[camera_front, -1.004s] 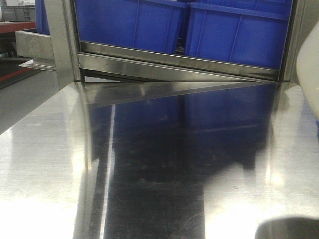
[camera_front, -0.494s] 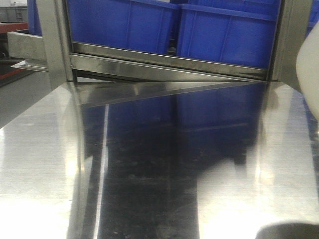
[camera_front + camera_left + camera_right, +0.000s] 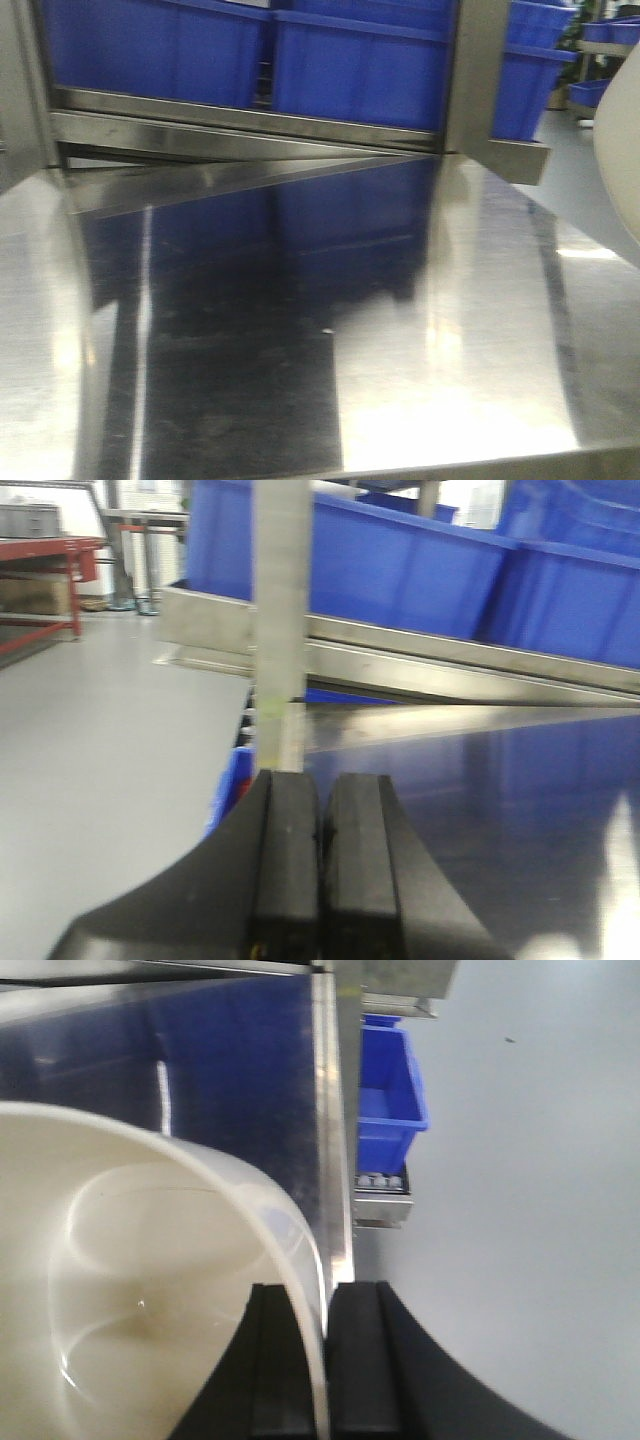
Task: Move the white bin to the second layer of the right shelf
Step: 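Drive the base away from the table holding the bin in the right gripper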
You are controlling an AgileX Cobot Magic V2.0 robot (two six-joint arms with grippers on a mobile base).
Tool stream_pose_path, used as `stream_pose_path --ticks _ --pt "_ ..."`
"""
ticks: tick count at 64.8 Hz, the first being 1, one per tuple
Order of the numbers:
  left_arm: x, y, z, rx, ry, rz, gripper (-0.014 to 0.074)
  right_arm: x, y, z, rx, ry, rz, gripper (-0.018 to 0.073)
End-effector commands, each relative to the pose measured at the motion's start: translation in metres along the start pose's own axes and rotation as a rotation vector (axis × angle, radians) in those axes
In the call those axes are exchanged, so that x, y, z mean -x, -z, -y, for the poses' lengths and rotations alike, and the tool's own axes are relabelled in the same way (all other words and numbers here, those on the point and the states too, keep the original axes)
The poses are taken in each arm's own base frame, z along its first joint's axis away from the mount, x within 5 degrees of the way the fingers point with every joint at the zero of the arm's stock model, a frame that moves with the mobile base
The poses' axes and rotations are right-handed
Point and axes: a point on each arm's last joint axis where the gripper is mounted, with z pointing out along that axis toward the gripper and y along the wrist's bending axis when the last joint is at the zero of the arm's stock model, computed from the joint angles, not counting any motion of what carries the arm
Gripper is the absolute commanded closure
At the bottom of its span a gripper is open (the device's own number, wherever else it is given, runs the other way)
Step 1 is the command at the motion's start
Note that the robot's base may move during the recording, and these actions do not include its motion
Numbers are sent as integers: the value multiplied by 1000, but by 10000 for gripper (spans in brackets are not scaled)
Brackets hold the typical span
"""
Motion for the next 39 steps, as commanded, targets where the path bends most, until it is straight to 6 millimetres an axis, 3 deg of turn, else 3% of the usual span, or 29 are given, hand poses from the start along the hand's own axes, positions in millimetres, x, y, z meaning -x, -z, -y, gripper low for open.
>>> stream_pose_path --ticks 1,39 --pt "-1 1 -1 4 10 71 512 17 5 -1 5 -6 119 506" --pt "-1 1 -1 4 10 71 512 17 5 -1 5 -6 119 506"
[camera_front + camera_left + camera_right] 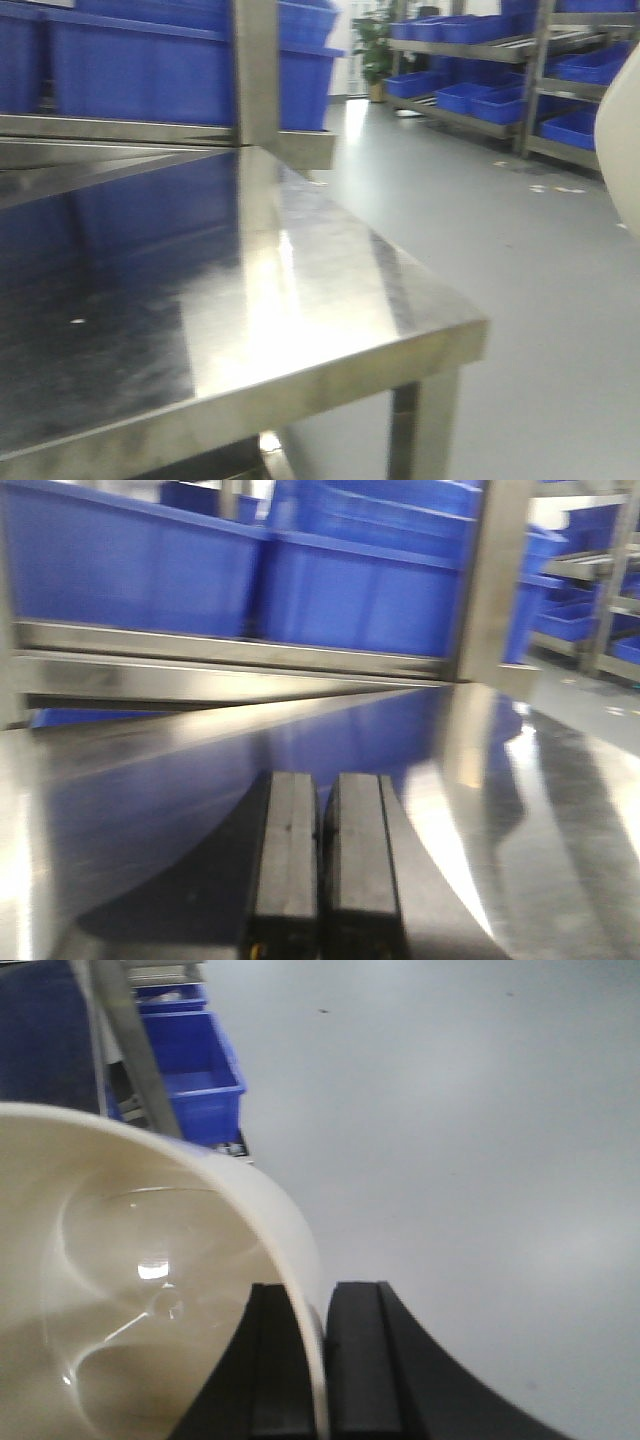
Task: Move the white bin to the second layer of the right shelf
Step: 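Drive the base away from the table holding the bin in the right gripper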
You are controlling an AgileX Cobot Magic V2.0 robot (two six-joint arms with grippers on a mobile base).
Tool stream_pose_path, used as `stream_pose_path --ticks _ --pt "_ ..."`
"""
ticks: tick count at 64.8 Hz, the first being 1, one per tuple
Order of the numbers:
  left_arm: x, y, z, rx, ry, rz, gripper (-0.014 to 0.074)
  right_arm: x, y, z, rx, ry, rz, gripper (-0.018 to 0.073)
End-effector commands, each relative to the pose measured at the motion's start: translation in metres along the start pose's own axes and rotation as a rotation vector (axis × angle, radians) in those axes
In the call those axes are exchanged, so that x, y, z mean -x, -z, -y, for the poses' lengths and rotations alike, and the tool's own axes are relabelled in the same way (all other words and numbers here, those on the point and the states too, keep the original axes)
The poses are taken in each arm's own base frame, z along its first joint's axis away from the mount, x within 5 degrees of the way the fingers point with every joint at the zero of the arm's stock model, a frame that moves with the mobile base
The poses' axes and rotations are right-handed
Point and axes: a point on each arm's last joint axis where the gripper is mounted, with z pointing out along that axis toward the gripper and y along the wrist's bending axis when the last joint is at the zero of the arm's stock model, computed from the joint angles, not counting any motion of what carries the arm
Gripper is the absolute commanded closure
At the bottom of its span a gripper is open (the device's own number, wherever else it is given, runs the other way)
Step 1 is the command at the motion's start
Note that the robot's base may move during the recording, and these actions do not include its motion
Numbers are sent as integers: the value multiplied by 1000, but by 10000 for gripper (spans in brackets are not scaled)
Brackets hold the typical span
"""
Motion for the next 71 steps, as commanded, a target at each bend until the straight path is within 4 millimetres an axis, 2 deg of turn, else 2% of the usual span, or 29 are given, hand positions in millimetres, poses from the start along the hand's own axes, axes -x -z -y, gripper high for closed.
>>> stream_pose_path --ticks 1,71 --pt "-1 1 -1 4 10 71 512 17 5 -1 5 -6 119 506" --pt "-1 1 -1 4 10 71 512 17 5 -1 5 -6 119 506"
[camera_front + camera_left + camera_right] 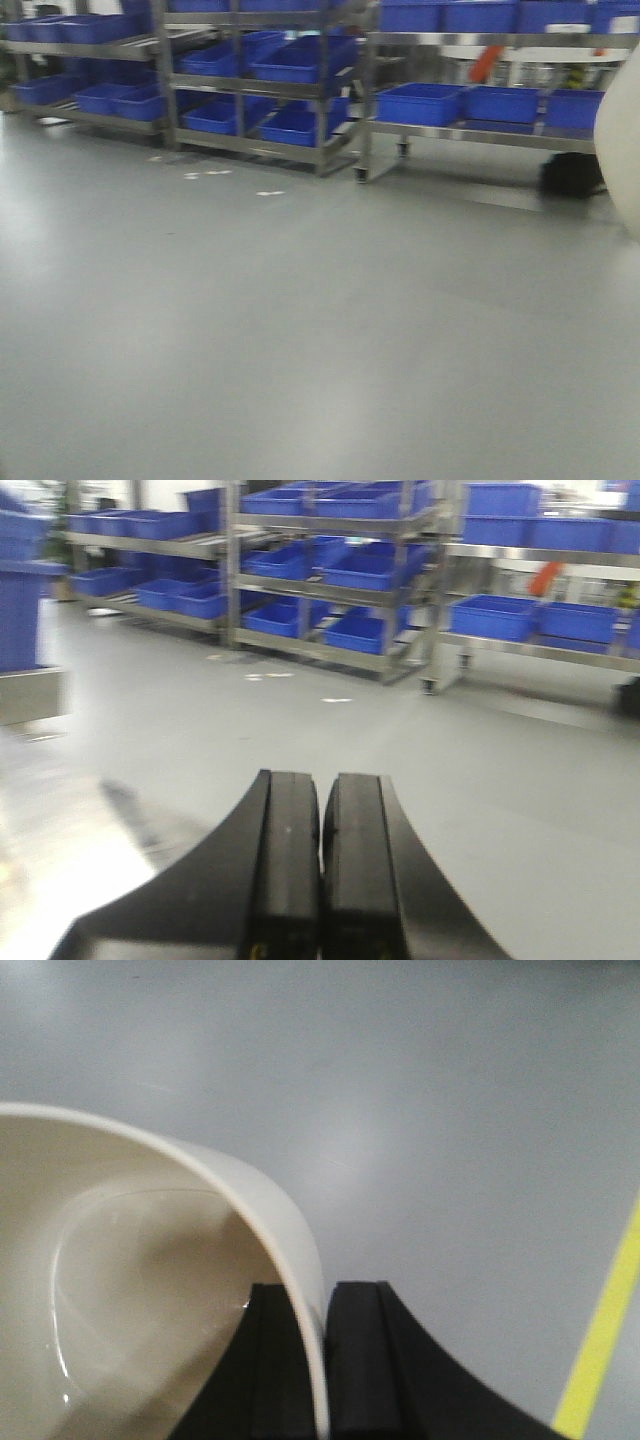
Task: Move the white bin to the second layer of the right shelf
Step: 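Drive the base away from the table holding the bin in the right gripper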
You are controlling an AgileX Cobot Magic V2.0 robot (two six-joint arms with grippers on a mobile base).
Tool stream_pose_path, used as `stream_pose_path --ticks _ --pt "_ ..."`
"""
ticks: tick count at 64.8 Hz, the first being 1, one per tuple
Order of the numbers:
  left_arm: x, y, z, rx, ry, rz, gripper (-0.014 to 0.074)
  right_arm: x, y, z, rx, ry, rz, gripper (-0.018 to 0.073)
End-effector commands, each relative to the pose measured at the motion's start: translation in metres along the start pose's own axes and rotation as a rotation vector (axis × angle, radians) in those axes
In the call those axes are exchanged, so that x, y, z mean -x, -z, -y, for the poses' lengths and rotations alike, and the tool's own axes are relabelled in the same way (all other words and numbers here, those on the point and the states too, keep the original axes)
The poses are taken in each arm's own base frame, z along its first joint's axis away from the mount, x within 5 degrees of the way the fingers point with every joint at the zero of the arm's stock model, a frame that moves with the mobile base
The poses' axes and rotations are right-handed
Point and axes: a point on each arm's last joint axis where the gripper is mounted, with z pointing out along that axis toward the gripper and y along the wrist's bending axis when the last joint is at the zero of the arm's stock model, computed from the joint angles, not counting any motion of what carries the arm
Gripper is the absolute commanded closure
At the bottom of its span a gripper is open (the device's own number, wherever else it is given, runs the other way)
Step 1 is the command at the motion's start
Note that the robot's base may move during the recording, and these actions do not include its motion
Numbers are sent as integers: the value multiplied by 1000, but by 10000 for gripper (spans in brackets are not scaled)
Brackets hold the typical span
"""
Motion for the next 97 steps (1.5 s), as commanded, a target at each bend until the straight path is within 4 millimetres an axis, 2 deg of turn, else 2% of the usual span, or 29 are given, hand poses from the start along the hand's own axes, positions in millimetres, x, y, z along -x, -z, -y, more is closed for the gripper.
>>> stream_pose_path --ticks 1,97 --pt "-1 1 -1 4 10 71 512 17 5 -1 5 -6 121 506" --pt "-1 1 -1 6 10 71 512 17 5 -1 5 -6 121 506"
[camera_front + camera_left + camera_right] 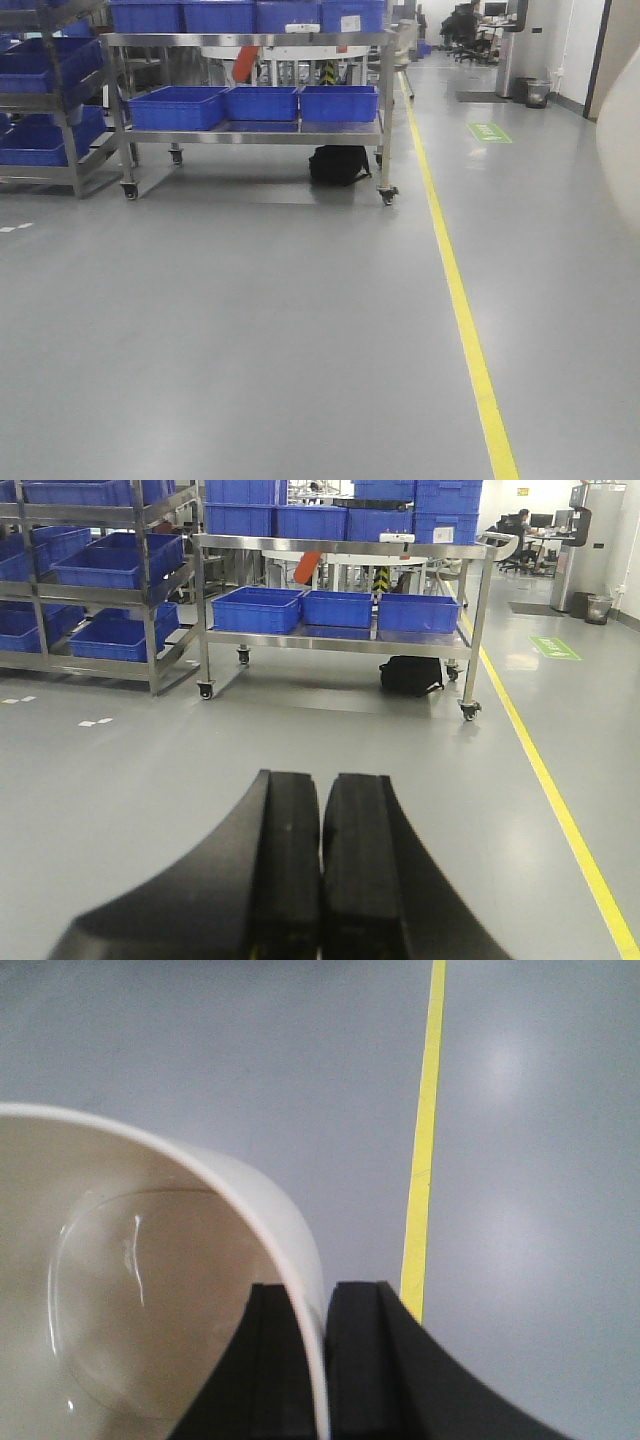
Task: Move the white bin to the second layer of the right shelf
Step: 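Drive the base away from the table holding the bin in the right gripper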
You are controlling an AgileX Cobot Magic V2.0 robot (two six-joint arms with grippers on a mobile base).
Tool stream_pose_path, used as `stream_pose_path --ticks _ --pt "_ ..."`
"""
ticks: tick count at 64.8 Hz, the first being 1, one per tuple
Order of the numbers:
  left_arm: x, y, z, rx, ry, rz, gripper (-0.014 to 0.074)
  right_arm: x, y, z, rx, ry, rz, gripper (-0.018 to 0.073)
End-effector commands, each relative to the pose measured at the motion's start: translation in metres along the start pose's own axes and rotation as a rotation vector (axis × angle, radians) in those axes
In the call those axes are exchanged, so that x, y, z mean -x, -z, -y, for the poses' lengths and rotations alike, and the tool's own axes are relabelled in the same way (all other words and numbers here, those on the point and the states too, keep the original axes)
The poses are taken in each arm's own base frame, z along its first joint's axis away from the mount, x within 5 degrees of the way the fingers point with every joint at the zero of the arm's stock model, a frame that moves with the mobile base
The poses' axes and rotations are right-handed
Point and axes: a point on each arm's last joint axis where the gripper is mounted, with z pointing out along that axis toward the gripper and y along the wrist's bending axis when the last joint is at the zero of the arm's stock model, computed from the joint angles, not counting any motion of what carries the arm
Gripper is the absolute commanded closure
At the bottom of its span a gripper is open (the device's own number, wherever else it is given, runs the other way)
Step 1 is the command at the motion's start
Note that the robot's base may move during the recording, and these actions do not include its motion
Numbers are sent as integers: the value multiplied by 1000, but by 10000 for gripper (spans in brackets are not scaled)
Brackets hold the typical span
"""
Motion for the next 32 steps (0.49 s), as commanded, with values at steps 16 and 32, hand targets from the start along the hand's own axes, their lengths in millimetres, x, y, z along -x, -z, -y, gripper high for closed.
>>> stream_pose_path --ticks 16,32 --pt "-1 1 -1 4 10 71 512 17 5 -1 6 -6 121 506" --pt "-1 1 -1 4 10 71 512 17 5 -1 6 -6 121 506"
